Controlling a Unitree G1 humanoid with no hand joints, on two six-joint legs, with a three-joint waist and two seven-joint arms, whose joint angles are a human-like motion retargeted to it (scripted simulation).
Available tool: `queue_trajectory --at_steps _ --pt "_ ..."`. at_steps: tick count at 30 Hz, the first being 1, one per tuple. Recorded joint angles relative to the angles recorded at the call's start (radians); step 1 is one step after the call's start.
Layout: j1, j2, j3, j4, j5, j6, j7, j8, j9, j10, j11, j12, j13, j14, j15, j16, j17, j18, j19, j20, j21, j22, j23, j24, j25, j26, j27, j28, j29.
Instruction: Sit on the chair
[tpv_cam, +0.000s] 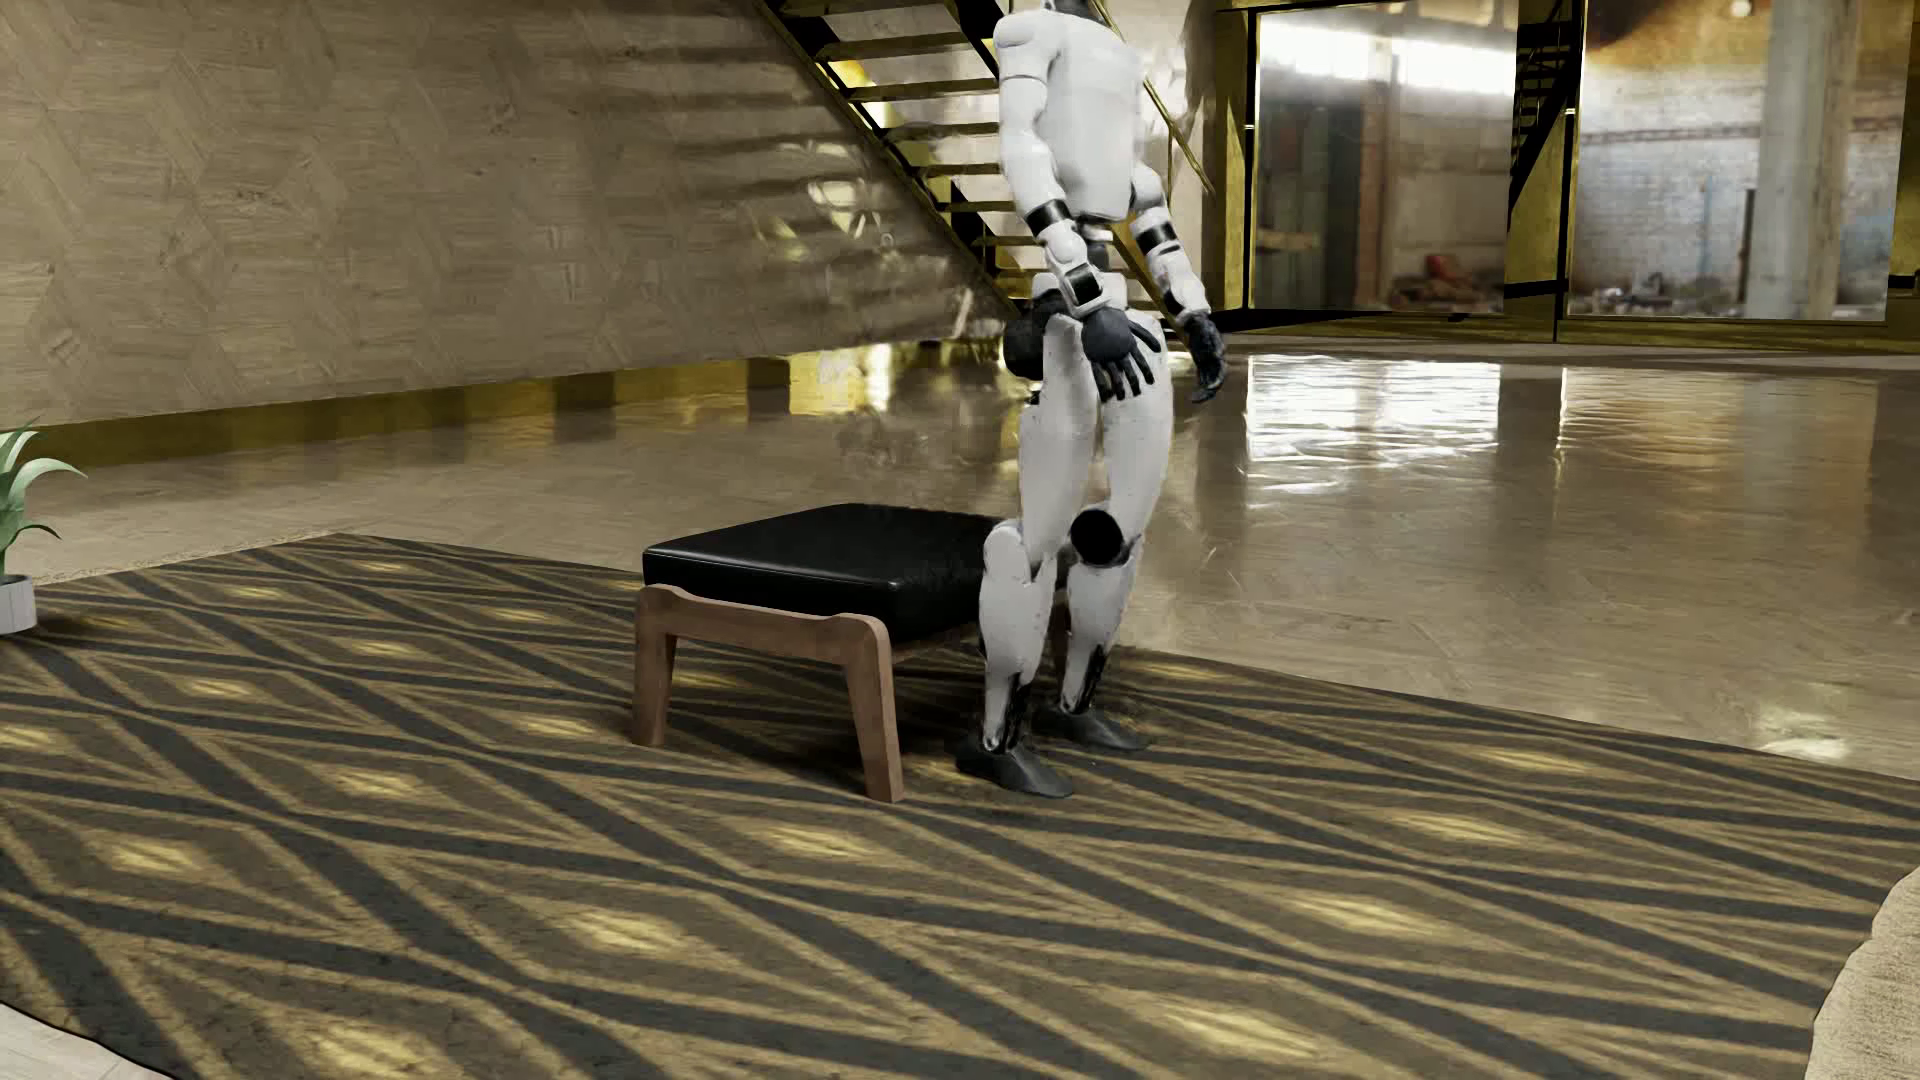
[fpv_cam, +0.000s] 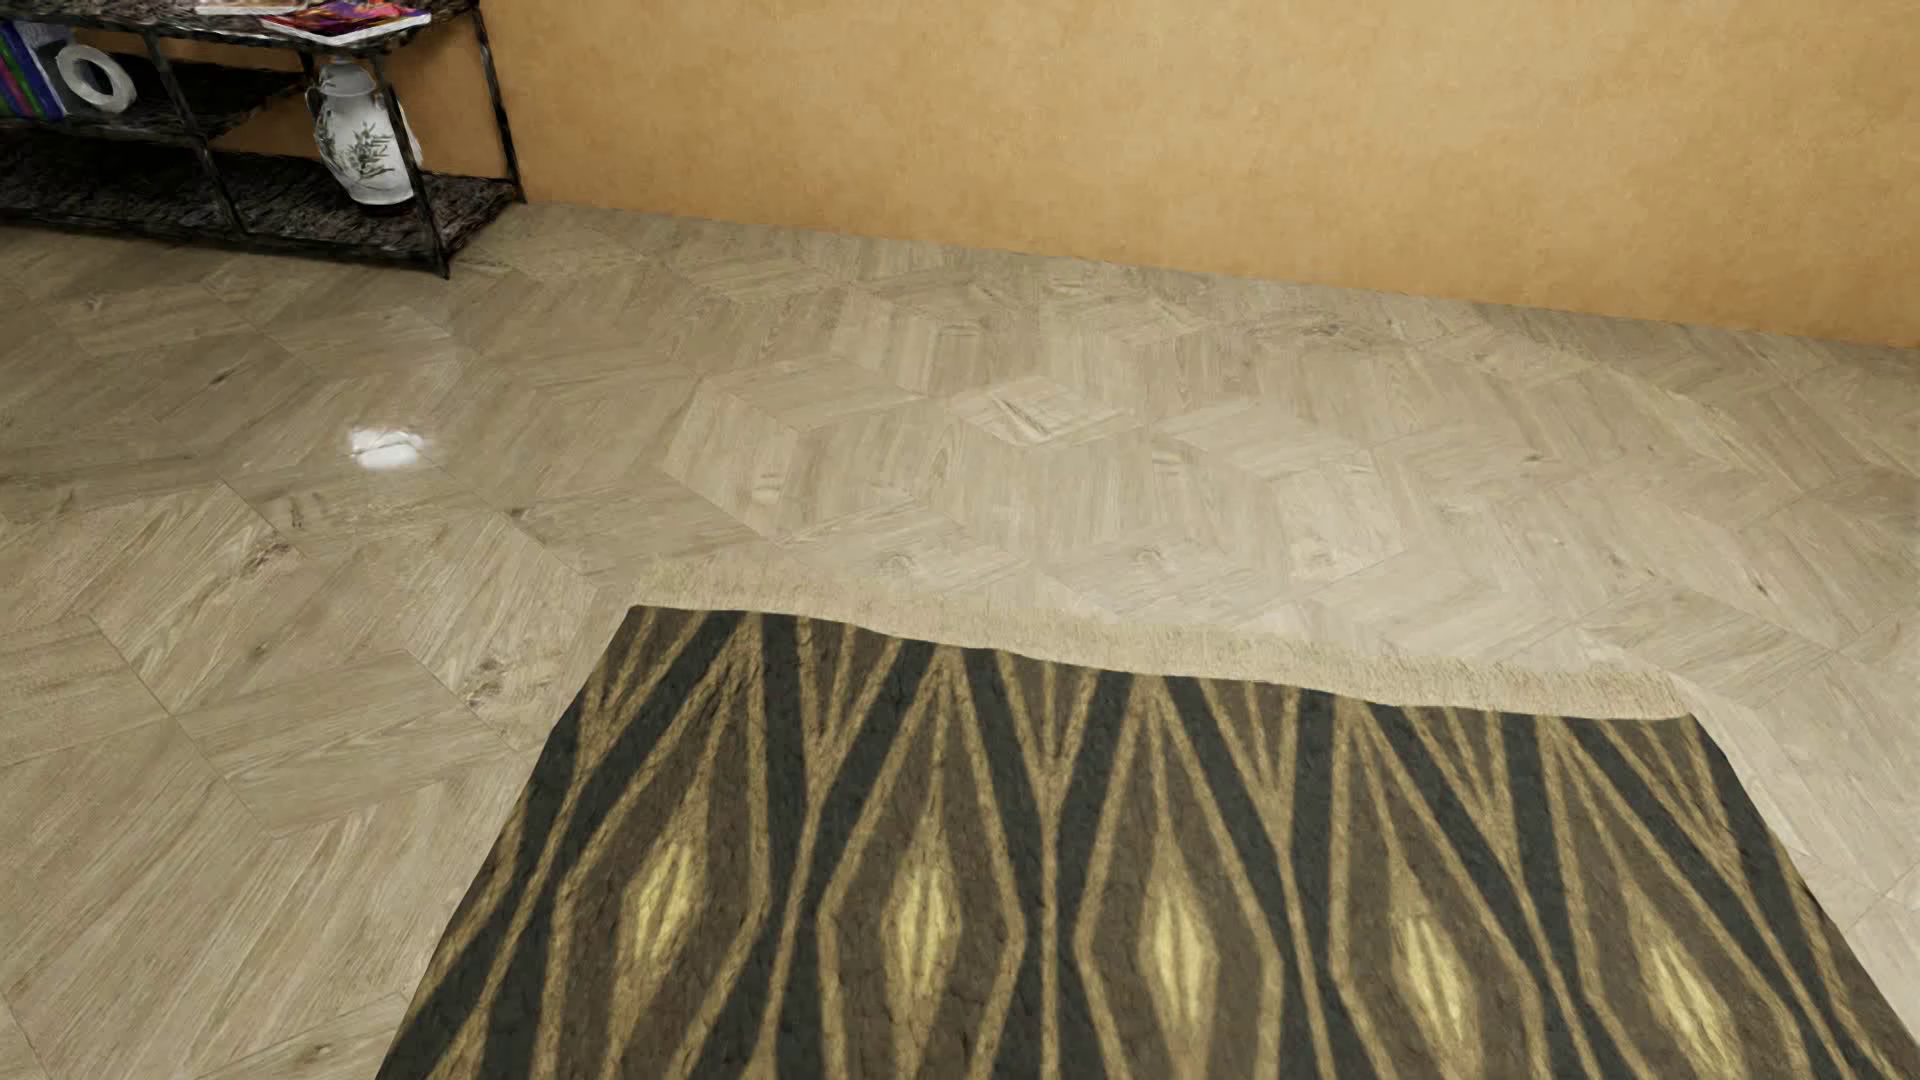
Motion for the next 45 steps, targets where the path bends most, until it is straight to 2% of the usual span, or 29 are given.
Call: queue_trajectory --at_steps 1,2,3,4,5,7,9,11,17,21,23,26,28,31,33,35,36,38,42,44,45 --pt "-0.002 -0.001 0.003 -0.001 0.001 -0.002 -0.001 -0.002 0.004 0.001 0.001 -0.017 -0.008 0.003 -0.001 0.03 0.0 0.003 -0.003 -0.013 0.008 -0.009 -0.016 -0.025 -0.026 0.022 -0.008 0.007 -0.01" --pt "-0.001 0.004 0.004 0.002 0.0 -0.002 0.003 -0.006 0.004 0.004 0.0 -0.021 -0.019 0.002 -0.003 0.07 -0.028 -0.002 -0.002 -0.027 0.013 -0.037 -0.021 -0.014 -0.011 0.033 0.004 -0.009 -0.02" --pt "-0.003 0.0 0.003 0.005 -0.002 0.0 0.005 -0.008 0.001 0.003 0.001 -0.026 -0.033 0.002 -0.001 0.112 -0.061 -0.007 0.004 -0.038 0.015 -0.06 -0.024 0.022 -0.007 0.009 -0.006 -0.038 0.011" --pt "-0.004 -0.002 0.003 0.004 -0.001 0.001 0.009 -0.011 0.0 0.003 0.003 -0.03 -0.045 0.002 -0.002 0.149 -0.095 -0.005 0.004 -0.038 0.021 -0.076 -0.035 0.058 -0.039 -0.012 -0.024 -0.054 0.049" --pt "0.004 0.003 0.003 0.003 0.0 0.003 0.012 -0.013 0.002 0.001 0.003 -0.032 -0.052 0.001 -0.002 0.176 -0.123 -0.002 0.003 -0.03 0.033 -0.07 -0.036 0.074 -0.059 -0.019 -0.032 -0.063 0.056" --pt "0.009 0.007 0.002 0.003 0.001 0.002 0.013 -0.012 0.0 0.001 0.002 -0.037 -0.063 -0.001 -0.002 0.198 -0.149 -0.004 0.0 -0.013 0.019 -0.002 0.026 0.049 -0.065 -0.001 -0.049 -0.014 -0.008" --pt "0.016 0.015 0.002 0.006 0.002 0.0 0.021 -0.014 -0.003 0.0 -0.002 -0.038 -0.068 -0.004 -0.003 0.196 -0.145 -0.008 0.001 0.011 -0.014 0.076 0.131 0.005 -0.018 0.026 -0.036 0.06 -0.119" --pt "0.021 0.011 0.003 0.006 0.004 0.0 0.025 -0.013 -0.008 0.0 0.006 -0.03 -0.065 -0.007 -0.004 0.19 -0.138 -0.006 -0.001 0.025 -0.036 0.112 0.196 -0.003 0.03 0.037 -0.018 0.097 -0.187" --pt "0.02 0.015 0.002 0.005 0.002 -0.002 0.022 -0.012 -0.012 0.0 -0.003 0.009 -0.01 -0.008 -0.001 0.142 -0.119 -0.005 0.003 0.015 -0.019 0.036 0.106 0.038 -0.024 0.007 -0.046 0.046 -0.106" --pt "0.017 0.006 0.001 0.002 0.0 -0.003 0.019 -0.011 0.011 -0.001 0.009 -0.009 -0.013 0.0 0.003 0.073 -0.069 -0.001 0.001 -0.028 -0.002 0.016 0.077 0.03 -0.011 0.017 -0.03 0.022 -0.08" --pt "0.015 -0.012 0.0 -0.003 -0.001 -0.001 0.016 -0.005 0.032 -0.002 0.035 -0.022 -0.027 0.008 0.002 0.06 -0.058 0.008 -0.002 -0.046 0.015 -0.015 0.059 0.028 0.016 0.018 -0.01 -0.006 -0.055" --pt "-0.02 -0.043 -0.003 -0.005 -0.004 -0.002 0.012 -0.005 0.089 0.054 0.084 -0.08 -0.073 0.003 0.004 0.081 -0.06 0.014 -0.006 -0.092 0.057 -0.058 -0.005 0.025 0.013 0.026 0.012 -0.065 -0.017" --pt "-0.067 -0.102 -0.007 -0.008 -0.008 0.0 0.002 0.002 0.124 0.112 0.16 -0.126 -0.116 -0.003 -0.008 0.103 -0.067 0.022 -0.01 -0.139 0.103 -0.096 -0.039 0.049 -0.004 0.011 0.017 -0.117 -0.006" --pt "-0.163 -0.24 -0.009 -0.004 -0.029 0.0 -0.017 0.016 0.212 0.216 0.328 -0.213 -0.211 -0.014 -0.035 0.129 -0.093 0.016 0.007 -0.212 0.187 -0.161 -0.106 0.081 -0.03 -0.003 0.006 -0.144 -0.001" --pt "-0.262 -0.341 -0.01 0.005 -0.047 0.002 -0.028 0.017 0.284 0.305 0.418 -0.289 -0.283 -0.021 -0.047 0.148 -0.12 -0.002 0.022 -0.275 0.228 -0.214 -0.154 0.093 -0.026 -0.013 0.0 -0.152 -0.013" --pt "-0.347 -0.425 -0.009 0.017 -0.058 0.005 -0.035 0.02 0.367 0.38 0.483 -0.37 -0.351 -0.051 -0.05 0.164 -0.142 -0.009 0.038 -0.373 0.276 -0.259 -0.194 0.115 -0.021 -0.02 -0.004 -0.117 -0.071" --pt "-0.393 -0.478 -0.01 0.028 -0.053 0.015 -0.063 0.034 0.42 0.43 0.527 -0.434 -0.387 -0.109 -0.062 0.179 -0.15 -0.008 0.04 -0.363 0.299 -0.262 -0.198 0.111 -0.031 -0.102 -0.085 -0.164 -0.066" --pt "-0.482 -0.577 -0.009 0.052 -0.068 0.017 -0.068 0.039 0.496 0.514 0.607 -0.524 -0.459 -0.15 -0.07 0.188 -0.178 -0.018 0.065 -0.455 0.357 -0.28 -0.237 0.138 -0.039 -0.118 -0.103 -0.142 -0.082" --pt "-0.711 -0.814 -0.02 0.114 -0.107 0.038 -0.084 0.061 0.651 0.741 0.848 -0.713 -0.62 -0.128 -0.124 0.204 -0.289 -0.118 0.117 -0.619 0.473 -0.305 -0.413 0.191 -0.083 -0.148 -0.165 -0.066 -0.054" --pt "-0.829 -0.942 -0.023 0.138 -0.132 0.043 -0.104 0.08 0.712 0.875 0.987 -0.807 -0.676 -0.164 -0.159 0.251 -0.374 -0.153 0.151 -0.697 0.501 -0.384 -0.555 0.214 -0.082 -0.19 -0.223 -0.009 -0.103" --pt "-0.883 -1.006 -0.025 0.146 -0.142 0.041 -0.122 0.089 0.744 0.937 1.057 -0.857 -0.71 -0.186 -0.176 0.283 -0.418 -0.162 0.164 -0.735 0.518 -0.43 -0.624 0.206 -0.071 -0.199 -0.245 0.036 -0.137"
